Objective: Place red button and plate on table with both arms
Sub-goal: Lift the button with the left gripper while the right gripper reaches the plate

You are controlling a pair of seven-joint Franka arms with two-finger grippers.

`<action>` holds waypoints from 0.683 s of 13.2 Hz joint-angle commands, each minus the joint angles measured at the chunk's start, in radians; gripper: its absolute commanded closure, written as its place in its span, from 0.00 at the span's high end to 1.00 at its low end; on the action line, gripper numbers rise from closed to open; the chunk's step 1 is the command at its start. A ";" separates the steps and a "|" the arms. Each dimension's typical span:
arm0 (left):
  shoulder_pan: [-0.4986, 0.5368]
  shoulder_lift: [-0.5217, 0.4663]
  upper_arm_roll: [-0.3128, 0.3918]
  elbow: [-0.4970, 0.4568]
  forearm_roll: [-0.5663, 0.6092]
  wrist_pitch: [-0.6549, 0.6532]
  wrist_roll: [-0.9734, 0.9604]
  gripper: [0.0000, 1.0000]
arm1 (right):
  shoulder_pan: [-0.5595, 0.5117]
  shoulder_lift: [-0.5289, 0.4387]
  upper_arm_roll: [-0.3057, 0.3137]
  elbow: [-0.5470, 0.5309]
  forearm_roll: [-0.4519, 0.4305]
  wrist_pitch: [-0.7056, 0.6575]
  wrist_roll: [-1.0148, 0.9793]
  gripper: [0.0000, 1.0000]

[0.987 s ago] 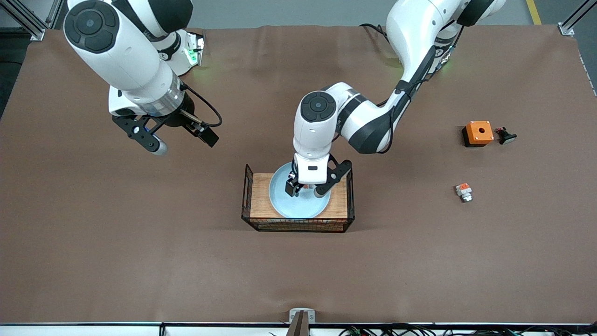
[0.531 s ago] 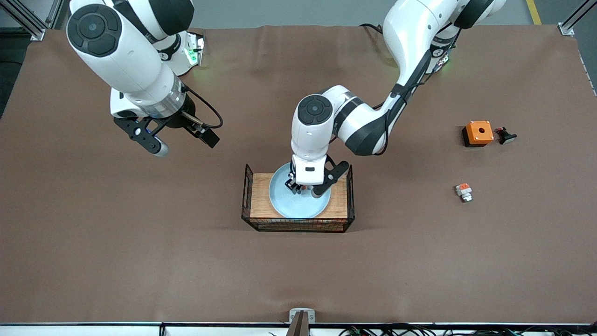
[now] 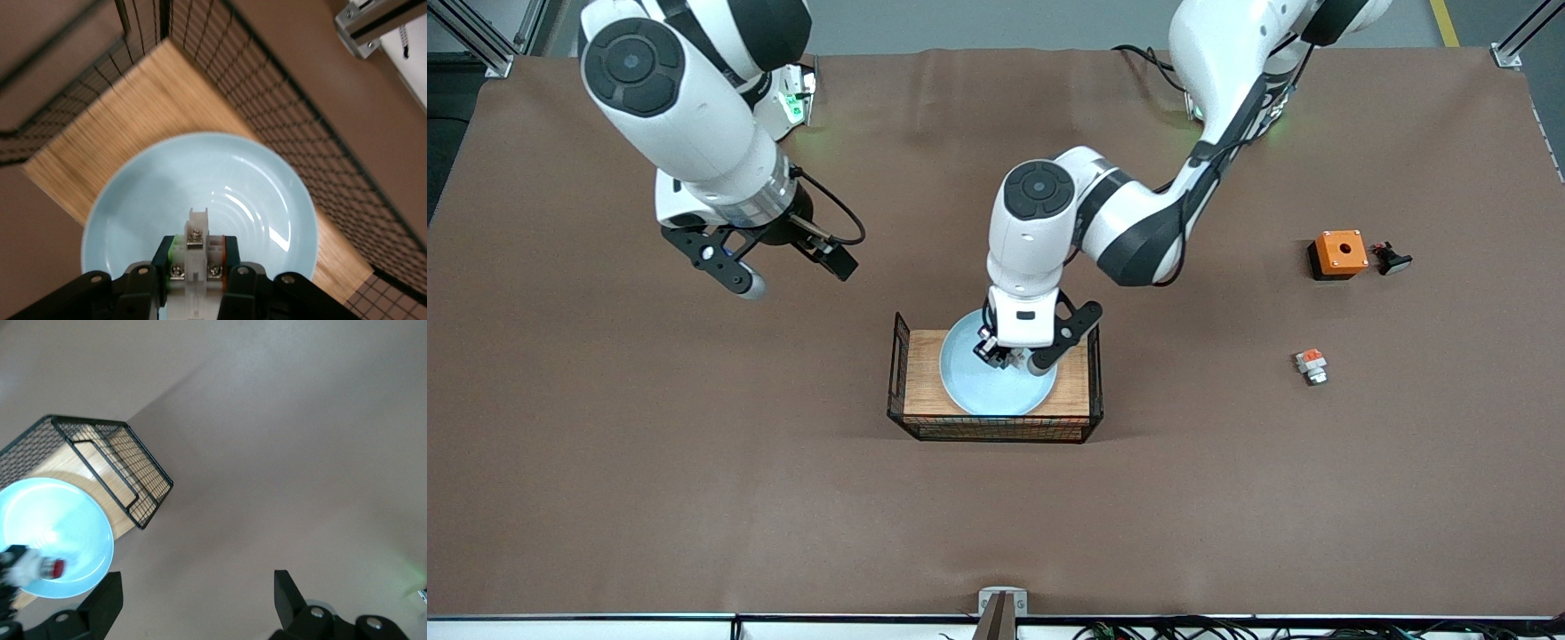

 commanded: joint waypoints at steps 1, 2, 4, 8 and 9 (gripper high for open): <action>0.036 -0.105 0.005 -0.013 0.020 -0.112 0.086 0.00 | 0.053 0.019 -0.009 0.004 0.004 0.037 0.126 0.99; 0.050 -0.129 0.007 -0.013 0.021 -0.146 0.131 0.00 | 0.078 0.034 -0.009 0.004 0.004 0.059 0.195 0.99; 0.096 -0.168 0.007 -0.015 0.017 -0.203 0.226 0.00 | 0.133 0.069 -0.009 0.006 0.001 0.124 0.375 0.99; 0.194 -0.217 0.001 -0.019 0.017 -0.249 0.382 0.00 | 0.227 0.152 -0.010 0.007 -0.012 0.253 0.677 0.99; 0.221 -0.223 -0.002 -0.019 0.015 -0.273 0.440 0.00 | 0.236 0.174 -0.010 0.006 -0.019 0.282 0.726 1.00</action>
